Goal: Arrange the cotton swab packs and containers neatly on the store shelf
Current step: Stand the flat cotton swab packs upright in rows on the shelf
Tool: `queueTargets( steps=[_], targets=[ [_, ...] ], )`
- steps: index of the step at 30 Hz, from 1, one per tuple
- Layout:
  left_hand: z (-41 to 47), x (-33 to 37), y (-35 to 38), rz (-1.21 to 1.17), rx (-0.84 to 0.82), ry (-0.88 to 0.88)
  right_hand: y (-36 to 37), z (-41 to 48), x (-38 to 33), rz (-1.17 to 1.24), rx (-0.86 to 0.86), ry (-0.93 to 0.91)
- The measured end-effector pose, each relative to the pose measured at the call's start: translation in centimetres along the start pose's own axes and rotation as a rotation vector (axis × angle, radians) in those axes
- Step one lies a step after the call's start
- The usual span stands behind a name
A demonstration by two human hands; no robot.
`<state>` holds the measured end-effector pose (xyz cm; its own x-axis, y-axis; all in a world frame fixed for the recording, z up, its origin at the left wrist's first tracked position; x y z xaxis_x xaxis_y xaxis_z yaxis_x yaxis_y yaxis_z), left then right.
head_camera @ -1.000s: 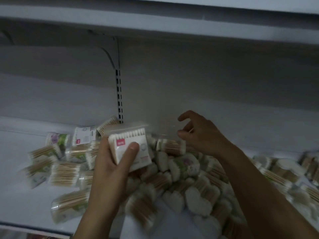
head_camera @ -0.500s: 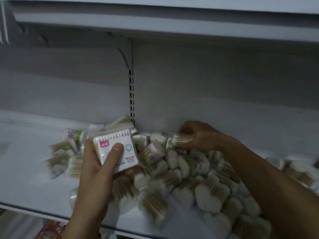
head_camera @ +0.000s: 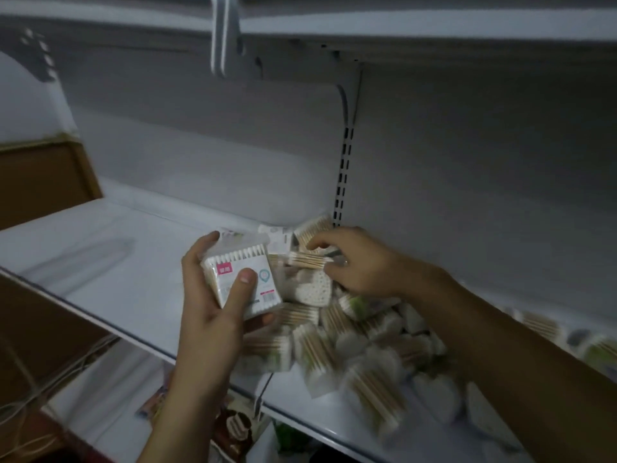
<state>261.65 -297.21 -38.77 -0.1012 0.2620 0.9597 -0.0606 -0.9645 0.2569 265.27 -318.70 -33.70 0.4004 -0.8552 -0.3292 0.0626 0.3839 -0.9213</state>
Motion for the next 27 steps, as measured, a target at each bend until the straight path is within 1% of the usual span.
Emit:
queueTargets(
  steps=[2,4,9,12,13,14,15,16,17,18,19,20,21,22,24,25,27],
  targets=[
    [0.3,-0.1,-0.8,0.013,-0.003,-0.012,0.5,1.2,-0.3,0.004,-0.082,0.041],
    [0.5,-0.1,-1.3,0.04,-0.026,-0.025,0.3,1.8,-0.3,0.05,-0.091,0.062],
    [1.3,-0.2,-1.2,0.089,-0.032,-0.033,0.2,2.7,-0.2,0.036,0.02,0.048],
    [1.9,-0.3,-0.9,0.095,-0.029,-0.044,0.9,3.5,0.3,-0.031,-0.019,0.074],
    [2.1,-0.4,-1.0,0.09,-0.023,-0.05,0.8,3.7,0.5,-0.054,0.024,0.088],
    [2.2,-0.3,-1.0,0.083,-0.012,-0.053,0.5,3.8,0.6,-0.053,0.103,0.106],
    [2.5,-0.4,-1.2,0.075,0.005,-0.048,0.1,3.8,0.5,-0.01,0.199,0.129],
    [2.9,-0.3,-1.4,0.067,0.031,-0.036,-0.4,3.7,0.3,0.11,0.291,0.16],
    [3.3,-0.3,-1.5,0.069,0.062,-0.013,-0.9,3.5,0.0,0.314,0.365,0.194],
    [3.7,-0.2,-1.7,0.079,0.096,0.021,-1.1,3.2,-0.6,0.562,0.393,0.221],
    [4.1,0.0,-1.7,0.089,0.119,0.058,-1.1,2.9,-1.4,0.793,0.379,0.231],
    [4.5,0.3,-1.7,0.094,0.13,0.086,-0.9,2.7,-2.4,0.964,0.345,0.228],
    [4.9,0.6,-1.5,0.1,0.128,0.106,-0.6,2.5,-3.2,1.073,0.306,0.225],
    [5.3,0.9,-1.1,0.111,0.116,0.121,-0.1,2.5,-4.0,1.137,0.273,0.217],
    [5.8,1.3,-0.3,0.121,0.086,0.134,0.5,2.8,-5.0,1.159,0.261,0.202],
    [6.0,1.3,-0.2,0.111,0.087,0.14,0.5,3.0,-5.3,1.145,0.295,0.186],
    [6.3,1.3,-0.3,0.076,0.125,0.15,-0.3,3.4,-5.4,1.034,0.451,0.106]
  ],
)
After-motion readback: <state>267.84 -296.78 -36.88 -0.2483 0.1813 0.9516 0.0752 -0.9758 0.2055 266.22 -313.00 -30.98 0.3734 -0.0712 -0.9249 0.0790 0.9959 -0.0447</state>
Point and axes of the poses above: each hand's wrist, its own z-axis towards the middle knuckle, its own y-axis out of the palm, x = y × z, the point moved 3 cm from there along z, towards the middle knuckle, and after that the axes turned 11 degrees about -y, right-handed, at the moved point
